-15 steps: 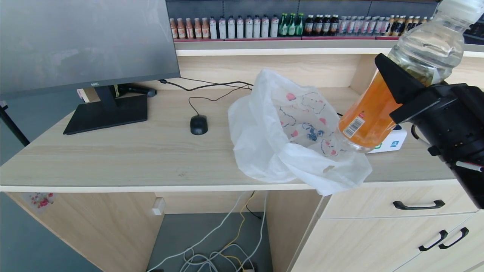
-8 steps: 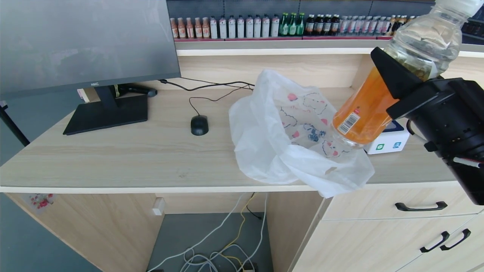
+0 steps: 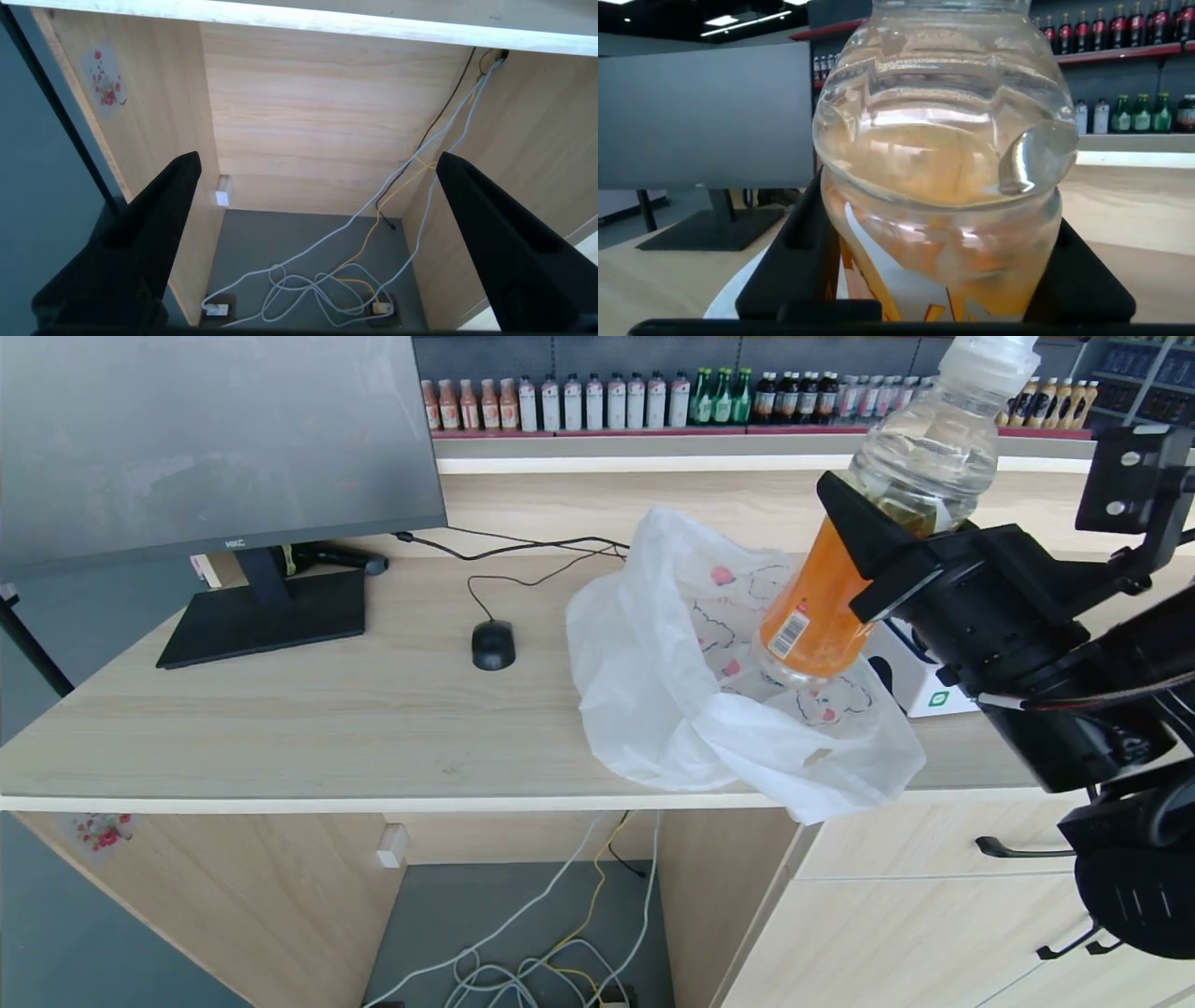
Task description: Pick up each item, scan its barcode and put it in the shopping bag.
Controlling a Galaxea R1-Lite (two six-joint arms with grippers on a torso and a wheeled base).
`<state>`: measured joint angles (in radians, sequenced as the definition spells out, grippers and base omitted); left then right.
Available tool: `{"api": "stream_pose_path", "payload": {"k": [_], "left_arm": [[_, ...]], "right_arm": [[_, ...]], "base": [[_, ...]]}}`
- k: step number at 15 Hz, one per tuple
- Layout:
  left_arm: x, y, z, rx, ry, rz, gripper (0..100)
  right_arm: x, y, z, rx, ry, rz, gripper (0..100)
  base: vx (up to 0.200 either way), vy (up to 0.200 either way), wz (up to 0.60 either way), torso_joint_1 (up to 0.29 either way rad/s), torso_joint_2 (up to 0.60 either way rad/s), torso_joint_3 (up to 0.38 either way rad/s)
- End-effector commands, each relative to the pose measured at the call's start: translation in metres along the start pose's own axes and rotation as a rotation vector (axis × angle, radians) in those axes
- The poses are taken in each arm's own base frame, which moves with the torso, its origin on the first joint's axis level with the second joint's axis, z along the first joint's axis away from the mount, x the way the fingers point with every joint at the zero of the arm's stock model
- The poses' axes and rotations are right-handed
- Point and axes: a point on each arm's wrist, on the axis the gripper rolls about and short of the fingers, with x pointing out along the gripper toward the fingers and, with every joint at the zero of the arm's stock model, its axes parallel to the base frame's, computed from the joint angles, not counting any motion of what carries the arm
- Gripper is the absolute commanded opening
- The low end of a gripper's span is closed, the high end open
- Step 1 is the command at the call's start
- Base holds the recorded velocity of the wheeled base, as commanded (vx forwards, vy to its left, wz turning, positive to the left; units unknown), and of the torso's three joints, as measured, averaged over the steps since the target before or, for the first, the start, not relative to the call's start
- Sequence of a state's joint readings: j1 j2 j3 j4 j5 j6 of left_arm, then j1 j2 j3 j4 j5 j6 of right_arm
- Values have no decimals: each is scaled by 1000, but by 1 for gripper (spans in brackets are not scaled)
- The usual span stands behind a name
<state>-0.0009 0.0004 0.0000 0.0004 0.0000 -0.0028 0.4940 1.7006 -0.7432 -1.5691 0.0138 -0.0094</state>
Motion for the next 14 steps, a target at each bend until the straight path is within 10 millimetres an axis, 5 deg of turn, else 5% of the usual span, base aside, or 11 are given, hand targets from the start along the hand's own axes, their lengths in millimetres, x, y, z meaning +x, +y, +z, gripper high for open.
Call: {"api": "stream_pose_path", "payload": {"k": [1, 4, 14], "left_arm": [[0, 0, 0, 0, -1, 1, 100], [0, 0, 0, 0, -1, 1, 100], [0, 0, 0, 0, -1, 1, 100]], "right_arm": [[8, 3, -18, -22, 29, 31, 0], [31, 5, -22, -33, 7, 50, 0], [54, 4, -85, 50, 72, 44, 0]], "base": [[0, 0, 0, 0, 0, 0], [0, 0, 0, 0, 0, 0], [0, 0, 0, 0, 0, 0]]}}
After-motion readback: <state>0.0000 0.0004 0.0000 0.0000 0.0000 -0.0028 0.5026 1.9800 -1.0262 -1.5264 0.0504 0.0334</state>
